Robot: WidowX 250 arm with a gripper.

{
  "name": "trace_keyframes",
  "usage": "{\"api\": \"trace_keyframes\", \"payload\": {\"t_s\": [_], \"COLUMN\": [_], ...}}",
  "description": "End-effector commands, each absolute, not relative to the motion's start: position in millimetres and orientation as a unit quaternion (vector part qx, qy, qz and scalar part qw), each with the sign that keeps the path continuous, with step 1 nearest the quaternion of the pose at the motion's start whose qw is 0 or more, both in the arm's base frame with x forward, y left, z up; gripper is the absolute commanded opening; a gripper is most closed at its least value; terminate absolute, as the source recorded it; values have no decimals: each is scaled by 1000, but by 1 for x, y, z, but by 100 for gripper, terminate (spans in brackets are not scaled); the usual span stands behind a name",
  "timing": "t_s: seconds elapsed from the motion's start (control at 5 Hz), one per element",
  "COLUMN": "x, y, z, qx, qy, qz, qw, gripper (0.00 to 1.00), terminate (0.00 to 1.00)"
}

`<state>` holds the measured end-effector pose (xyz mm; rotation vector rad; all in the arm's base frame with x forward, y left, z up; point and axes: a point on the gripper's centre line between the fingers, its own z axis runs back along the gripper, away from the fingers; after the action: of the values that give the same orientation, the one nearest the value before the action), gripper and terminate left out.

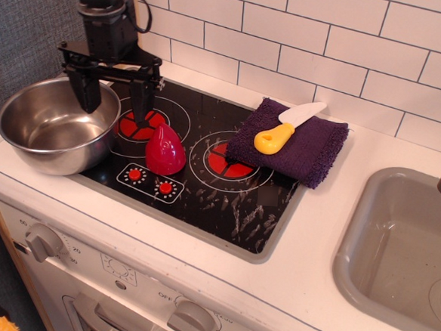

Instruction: Move the pot to the back left side of the stove top.

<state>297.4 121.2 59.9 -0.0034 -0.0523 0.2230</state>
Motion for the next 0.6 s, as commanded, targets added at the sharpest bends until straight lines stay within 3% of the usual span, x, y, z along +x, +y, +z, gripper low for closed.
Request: {"api": "trace_keyframes", "payload": {"t_s": [0.0,0.2,0.4], "x": [305,304,301], "y": [131,133,131], "z": [65,53,44], "qx": [18,19,21], "qy": [-37,-14,-1], "qz": [123,126,125], "qw": [992,992,992], "gripper": [100,100,0], "terminate": [0,0,0]}}
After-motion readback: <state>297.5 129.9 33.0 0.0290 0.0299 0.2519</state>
